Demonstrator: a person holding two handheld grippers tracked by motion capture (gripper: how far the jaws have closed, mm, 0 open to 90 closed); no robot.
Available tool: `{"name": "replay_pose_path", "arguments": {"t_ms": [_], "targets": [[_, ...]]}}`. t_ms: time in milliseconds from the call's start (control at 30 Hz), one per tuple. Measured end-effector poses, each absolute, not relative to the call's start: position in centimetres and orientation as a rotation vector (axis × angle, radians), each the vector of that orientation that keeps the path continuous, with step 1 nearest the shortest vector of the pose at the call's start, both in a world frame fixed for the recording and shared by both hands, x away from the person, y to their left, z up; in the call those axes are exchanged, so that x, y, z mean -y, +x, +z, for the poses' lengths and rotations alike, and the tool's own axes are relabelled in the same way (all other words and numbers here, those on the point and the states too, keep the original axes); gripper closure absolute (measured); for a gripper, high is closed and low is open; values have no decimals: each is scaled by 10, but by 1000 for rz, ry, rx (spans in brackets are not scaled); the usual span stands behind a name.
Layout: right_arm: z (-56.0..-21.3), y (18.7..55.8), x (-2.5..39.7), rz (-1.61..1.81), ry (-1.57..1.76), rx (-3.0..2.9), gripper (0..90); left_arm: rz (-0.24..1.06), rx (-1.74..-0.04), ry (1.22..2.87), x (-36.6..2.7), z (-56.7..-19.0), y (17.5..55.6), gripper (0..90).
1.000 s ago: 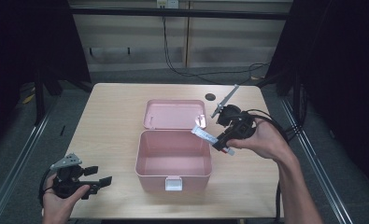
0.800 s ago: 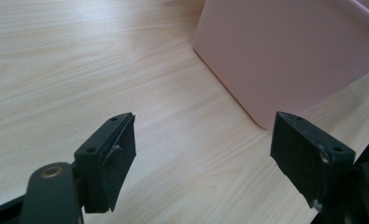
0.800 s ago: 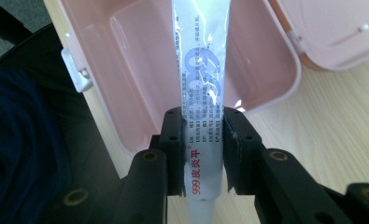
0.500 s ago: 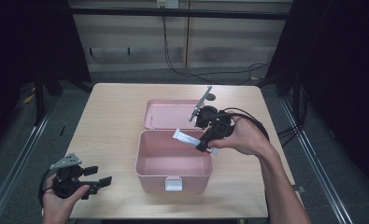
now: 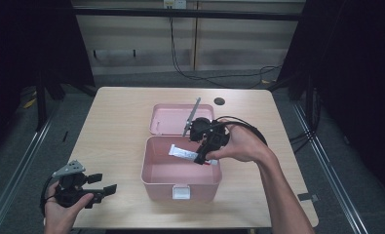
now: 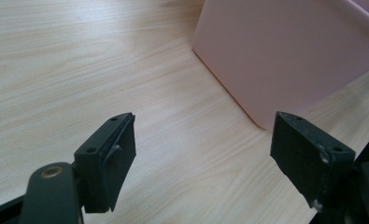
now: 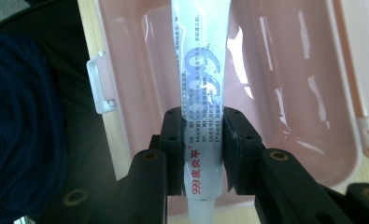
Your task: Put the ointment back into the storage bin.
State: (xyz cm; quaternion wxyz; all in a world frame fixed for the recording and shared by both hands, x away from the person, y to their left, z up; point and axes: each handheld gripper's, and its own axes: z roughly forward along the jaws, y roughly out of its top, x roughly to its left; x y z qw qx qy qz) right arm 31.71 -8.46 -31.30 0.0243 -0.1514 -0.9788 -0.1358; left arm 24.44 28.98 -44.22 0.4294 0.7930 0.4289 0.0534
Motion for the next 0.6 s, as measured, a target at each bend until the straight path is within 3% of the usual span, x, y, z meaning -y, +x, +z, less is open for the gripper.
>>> {"name": "replay_pose_path", "arguments": {"t_ms": [600], "targets": [[-337,318,51,-335,-323,3029,716,132,-1068,1982,-290,-442,244,223]]}}
